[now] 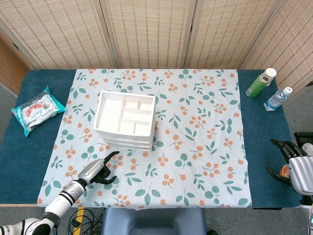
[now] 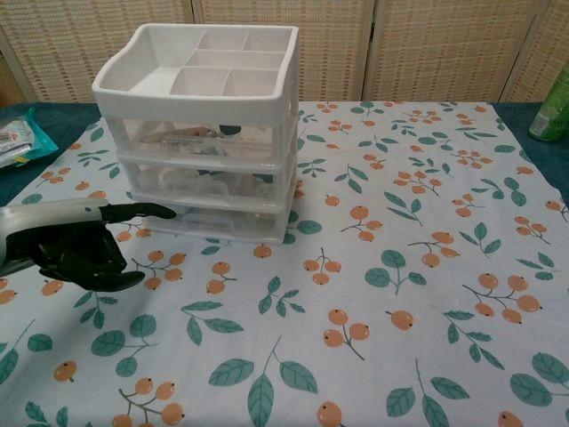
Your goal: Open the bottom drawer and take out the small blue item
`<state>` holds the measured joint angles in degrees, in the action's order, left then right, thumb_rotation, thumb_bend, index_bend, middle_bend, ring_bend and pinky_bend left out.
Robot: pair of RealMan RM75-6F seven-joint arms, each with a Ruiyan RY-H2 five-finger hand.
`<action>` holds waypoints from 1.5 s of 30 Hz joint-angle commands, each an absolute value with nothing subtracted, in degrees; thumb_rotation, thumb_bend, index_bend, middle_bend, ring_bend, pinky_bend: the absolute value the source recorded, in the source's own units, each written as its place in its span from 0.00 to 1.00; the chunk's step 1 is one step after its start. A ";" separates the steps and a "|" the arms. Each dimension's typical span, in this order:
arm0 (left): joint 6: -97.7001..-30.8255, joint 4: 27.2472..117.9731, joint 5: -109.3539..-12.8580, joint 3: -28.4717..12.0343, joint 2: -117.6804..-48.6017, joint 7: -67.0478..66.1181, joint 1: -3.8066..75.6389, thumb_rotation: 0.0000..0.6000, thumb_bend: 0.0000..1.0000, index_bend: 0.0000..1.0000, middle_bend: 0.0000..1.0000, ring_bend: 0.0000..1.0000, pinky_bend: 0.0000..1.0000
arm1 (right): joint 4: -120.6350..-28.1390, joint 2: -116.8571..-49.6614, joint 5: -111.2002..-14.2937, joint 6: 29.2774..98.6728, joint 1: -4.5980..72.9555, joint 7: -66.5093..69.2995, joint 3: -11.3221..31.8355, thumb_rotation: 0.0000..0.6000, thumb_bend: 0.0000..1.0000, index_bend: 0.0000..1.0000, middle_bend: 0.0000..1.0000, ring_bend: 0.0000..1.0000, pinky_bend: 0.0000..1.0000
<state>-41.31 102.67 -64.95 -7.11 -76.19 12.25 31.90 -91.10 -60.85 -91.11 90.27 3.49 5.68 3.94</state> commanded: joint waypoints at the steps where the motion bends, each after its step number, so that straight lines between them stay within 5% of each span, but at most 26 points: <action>1: -36.44 101.18 -60.68 -8.48 -78.62 14.92 35.36 1.00 0.38 0.00 0.96 1.00 1.00 | -91.02 -60.95 -91.05 90.21 3.52 5.75 3.95 1.00 0.21 0.18 0.29 0.26 0.36; 16: -30.25 95.24 -49.18 -10.55 -83.90 17.07 42.41 1.00 0.39 0.00 0.96 1.00 1.00 | -90.69 -60.81 -90.84 91.02 3.01 5.90 4.01 1.00 0.21 0.18 0.29 0.26 0.36; 34: -41.13 94.70 -41.50 -9.88 -89.31 15.34 40.31 1.00 0.39 0.00 0.97 1.00 1.00 | -90.49 -60.95 -90.60 91.56 2.86 6.45 4.41 1.00 0.21 0.18 0.29 0.26 0.36; 45: -42.07 93.78 -39.94 -11.04 -91.43 14.87 39.70 1.00 0.39 0.00 0.97 1.00 1.00 | -90.28 -61.31 -90.24 92.37 2.37 6.96 4.63 1.00 0.21 0.18 0.29 0.26 0.36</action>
<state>-42.26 93.85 -40.08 -10.86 -91.37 14.76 39.70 -90.26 -61.31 -90.22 92.39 2.36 6.98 4.63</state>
